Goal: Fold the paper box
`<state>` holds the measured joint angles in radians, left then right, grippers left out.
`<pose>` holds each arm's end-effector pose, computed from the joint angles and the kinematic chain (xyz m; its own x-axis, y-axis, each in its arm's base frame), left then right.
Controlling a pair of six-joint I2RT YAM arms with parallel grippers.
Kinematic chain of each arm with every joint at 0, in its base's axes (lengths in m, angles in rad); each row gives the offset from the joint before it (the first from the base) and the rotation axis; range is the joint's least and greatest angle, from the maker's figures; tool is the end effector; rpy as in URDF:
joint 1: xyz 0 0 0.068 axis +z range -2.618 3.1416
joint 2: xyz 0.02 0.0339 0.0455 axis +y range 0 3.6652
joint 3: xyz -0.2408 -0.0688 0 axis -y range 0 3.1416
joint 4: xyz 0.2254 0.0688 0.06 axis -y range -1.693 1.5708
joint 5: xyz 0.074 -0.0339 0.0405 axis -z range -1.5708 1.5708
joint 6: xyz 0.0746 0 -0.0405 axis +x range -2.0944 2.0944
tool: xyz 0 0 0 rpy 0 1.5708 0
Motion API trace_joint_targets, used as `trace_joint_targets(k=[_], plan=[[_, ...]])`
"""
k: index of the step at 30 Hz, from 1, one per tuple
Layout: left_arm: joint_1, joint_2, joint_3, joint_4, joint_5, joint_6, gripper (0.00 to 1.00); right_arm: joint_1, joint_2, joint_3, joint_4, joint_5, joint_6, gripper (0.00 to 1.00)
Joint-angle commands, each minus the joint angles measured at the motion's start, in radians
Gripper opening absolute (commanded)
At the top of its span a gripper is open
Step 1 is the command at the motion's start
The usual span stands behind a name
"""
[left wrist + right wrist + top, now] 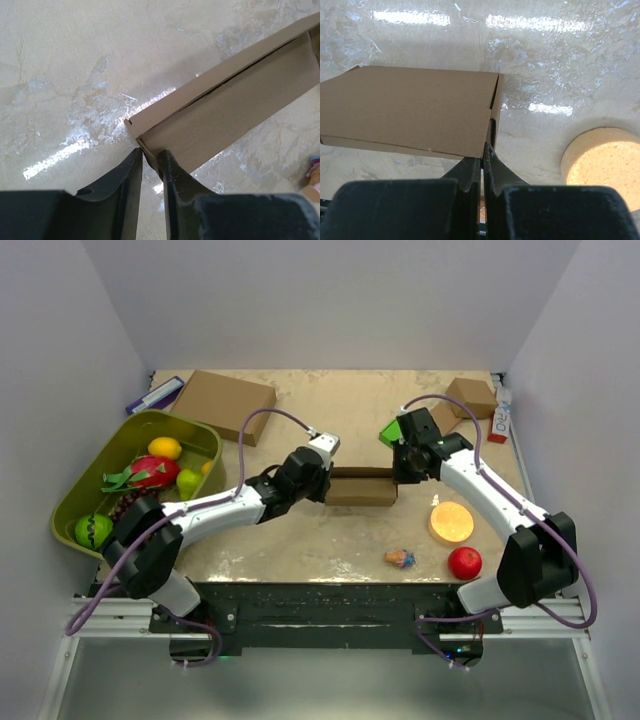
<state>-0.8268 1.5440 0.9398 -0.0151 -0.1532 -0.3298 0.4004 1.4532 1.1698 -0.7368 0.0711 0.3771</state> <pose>0.2477 -0.2523 0.1898 -0.5802 0.1577 -0.7991 0.4810 0.8580 -0.1799 0.2807 0.1131 0.2207 -0.8602 0.0347 -0.5087 -0.0407 0.9898 0.1364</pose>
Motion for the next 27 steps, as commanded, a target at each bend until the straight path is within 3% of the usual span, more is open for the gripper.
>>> trace_joint_targets(k=[1, 12, 27], plan=[[0.002, 0.054, 0.048, 0.011, -0.032, 0.024, 0.22, 0.017, 0.002, -0.013, 0.017, -0.008, 0.028, 0.00], [0.002, 0.126, 0.100, -0.033, -0.040, 0.075, 0.16, 0.029, -0.042, -0.055, 0.025, -0.031, 0.069, 0.00], [0.002, 0.137, 0.096, -0.025, -0.039, 0.089, 0.14, 0.057, -0.021, -0.081, -0.027, 0.117, 0.066, 0.00]])
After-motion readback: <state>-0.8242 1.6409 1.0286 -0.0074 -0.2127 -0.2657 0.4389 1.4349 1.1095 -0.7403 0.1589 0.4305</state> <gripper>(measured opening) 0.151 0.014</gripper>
